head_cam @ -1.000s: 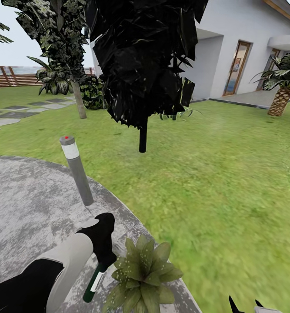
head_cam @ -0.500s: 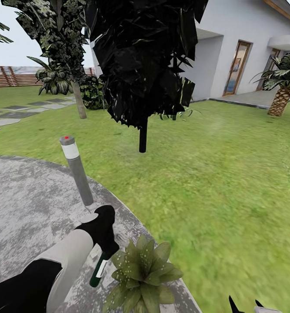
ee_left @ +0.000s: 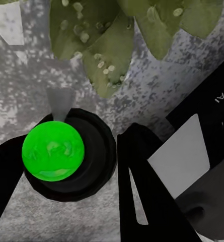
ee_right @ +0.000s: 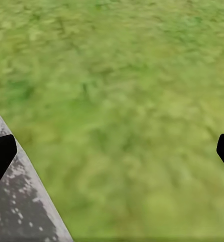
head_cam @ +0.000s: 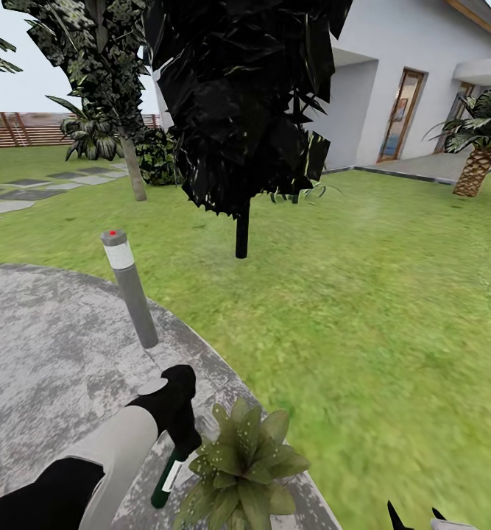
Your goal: Pick up the pesticide atomizer in the garden and spray insectifuge to fully cover both potted plants in the garden.
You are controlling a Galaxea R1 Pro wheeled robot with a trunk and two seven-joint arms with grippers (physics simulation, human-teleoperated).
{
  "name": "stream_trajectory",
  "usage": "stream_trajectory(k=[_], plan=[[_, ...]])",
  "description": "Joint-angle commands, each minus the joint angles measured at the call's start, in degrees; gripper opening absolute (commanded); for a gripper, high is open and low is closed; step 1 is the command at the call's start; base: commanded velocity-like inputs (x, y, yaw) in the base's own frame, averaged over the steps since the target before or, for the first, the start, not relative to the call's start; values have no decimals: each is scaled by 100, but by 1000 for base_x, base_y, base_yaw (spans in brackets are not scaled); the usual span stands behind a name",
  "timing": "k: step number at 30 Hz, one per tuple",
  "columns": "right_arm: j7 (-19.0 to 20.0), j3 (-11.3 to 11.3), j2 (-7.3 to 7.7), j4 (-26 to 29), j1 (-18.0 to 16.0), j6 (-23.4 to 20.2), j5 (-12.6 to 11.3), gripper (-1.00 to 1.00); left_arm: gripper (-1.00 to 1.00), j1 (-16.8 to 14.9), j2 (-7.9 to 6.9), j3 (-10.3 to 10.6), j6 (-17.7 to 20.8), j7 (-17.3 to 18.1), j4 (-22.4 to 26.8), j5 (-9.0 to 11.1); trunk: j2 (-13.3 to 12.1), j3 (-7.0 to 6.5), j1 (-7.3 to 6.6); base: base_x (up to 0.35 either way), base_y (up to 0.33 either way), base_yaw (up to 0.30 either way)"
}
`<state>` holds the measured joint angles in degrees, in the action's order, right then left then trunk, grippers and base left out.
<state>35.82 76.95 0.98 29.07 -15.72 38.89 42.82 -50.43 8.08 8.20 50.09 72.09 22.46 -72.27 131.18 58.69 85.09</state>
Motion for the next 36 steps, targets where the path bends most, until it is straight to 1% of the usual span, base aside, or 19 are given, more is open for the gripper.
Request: stream_trajectory(k=[1,5,8,17,21,26,30,33,36], plan=[[47,48,-1,3,-10,22,24,100,-100,-5,25,15,39,53,32,-40,2,5,-1,0,0,0],[47,48,-1,3,-10,22,23,100,-100,-10,103,0,50,51,334,-17,2,5,-1,0,0,0],[47,48,-1,3,-10,22,25,100,-100,-10,125,-8,53,51,413,-16,2,5,-1,0,0,0],[47,45,-1,3,-10,22,25,100,-100,-48,125,11,93,51,443,-4,2,5,-1,0,0,0],[47,45,-1,3,-10,22,25,100,-100,-79,159,3,97,51,451,-3,2,5,-1,0,0,0],[47,46,-1,3,-10,20,25,100,-100,-81,148,-4,100,51,442,15,2,5,-1,111,-81,0],[47,47,-1,3,-10,22,25,100,-100,-69,122,-5,97,44,369,-40,2,5,-1,35,-47,0],[47,47,-1,3,-10,22,23,100,-100,-43,117,2,97,42,350,-49,2,5,-1,13,-11,0],[47,45,-1,3,-10,22,25,100,-100,-37,123,6,97,42,347,-54,2,5,-1,66,-180,0]])
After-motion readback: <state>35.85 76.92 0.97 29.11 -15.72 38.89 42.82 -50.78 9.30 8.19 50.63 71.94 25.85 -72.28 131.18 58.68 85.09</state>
